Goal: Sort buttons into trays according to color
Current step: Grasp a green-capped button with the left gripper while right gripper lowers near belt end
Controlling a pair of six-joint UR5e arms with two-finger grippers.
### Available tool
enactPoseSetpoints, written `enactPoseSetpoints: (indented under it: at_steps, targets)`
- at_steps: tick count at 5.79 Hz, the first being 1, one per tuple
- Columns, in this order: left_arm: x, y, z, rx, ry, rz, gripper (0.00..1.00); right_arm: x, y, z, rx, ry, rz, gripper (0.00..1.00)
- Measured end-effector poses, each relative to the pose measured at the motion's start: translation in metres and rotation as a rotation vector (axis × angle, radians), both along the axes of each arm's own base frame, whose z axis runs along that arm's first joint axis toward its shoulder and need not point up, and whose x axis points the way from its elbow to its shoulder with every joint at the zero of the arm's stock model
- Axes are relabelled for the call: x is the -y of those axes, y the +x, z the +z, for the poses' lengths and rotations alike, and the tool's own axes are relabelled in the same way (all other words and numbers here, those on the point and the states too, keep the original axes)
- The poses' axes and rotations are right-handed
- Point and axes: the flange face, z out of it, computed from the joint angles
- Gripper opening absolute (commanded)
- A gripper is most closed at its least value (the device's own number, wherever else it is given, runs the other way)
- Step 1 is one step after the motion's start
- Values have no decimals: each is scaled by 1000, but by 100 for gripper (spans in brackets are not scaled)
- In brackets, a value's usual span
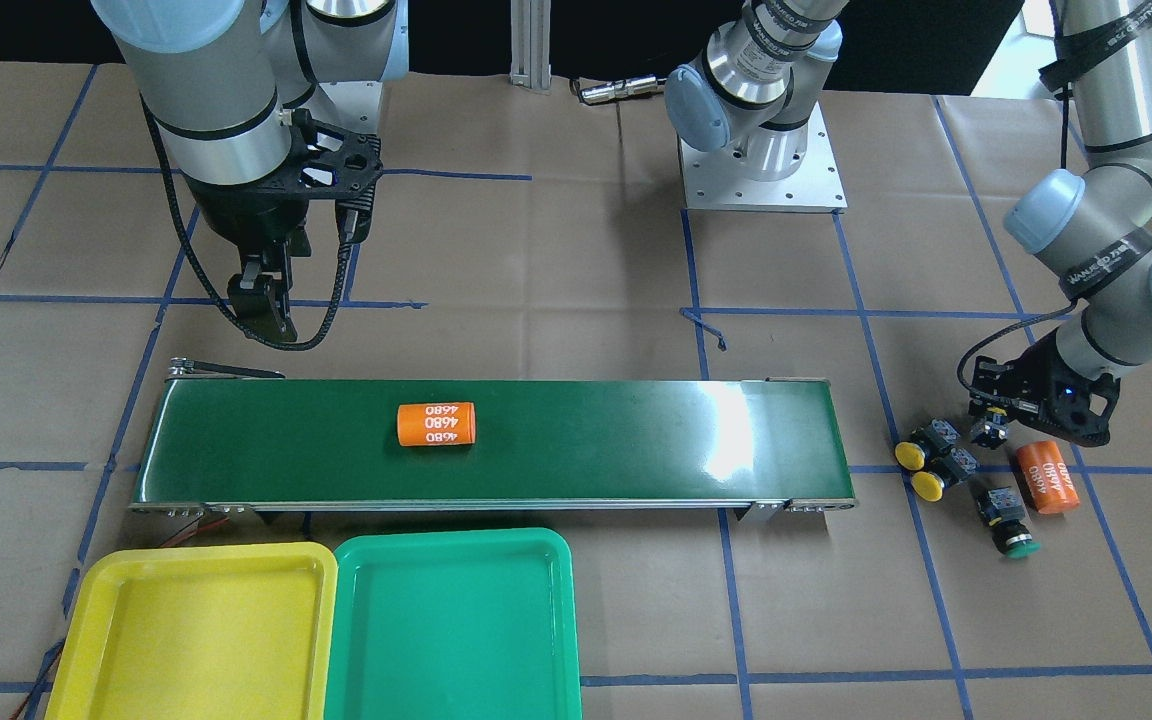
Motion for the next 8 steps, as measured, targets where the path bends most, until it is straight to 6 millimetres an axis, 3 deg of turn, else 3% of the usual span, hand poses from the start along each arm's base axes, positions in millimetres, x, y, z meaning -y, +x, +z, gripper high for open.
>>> enactPoseSetpoints:
  at_steps: [1, 2, 3, 5, 7, 8]
  targets:
    - [15, -8, 29, 5, 3, -163, 0, 0, 0, -2, -1, 1, -1, 100]
    - [32, -42, 58, -11, 0, -378, 0, -1, 0, -3, -1, 2, -4, 100]
    - [45, -95, 77, -25, -13, -594, 0, 0, 0, -4, 0, -4, -8, 100]
    - [57, -211, 82, -42, -14, -909, 0, 0, 0, -6, 1, -10, -11, 100]
    - [56, -295, 71, -80, -13, -1088, 0, 0, 0, -8, 1, -11, -22, 100]
    - [50, -319, 69, -103, -20, -1128, 32, -1, 0, -9, 4, -10, -48, 100]
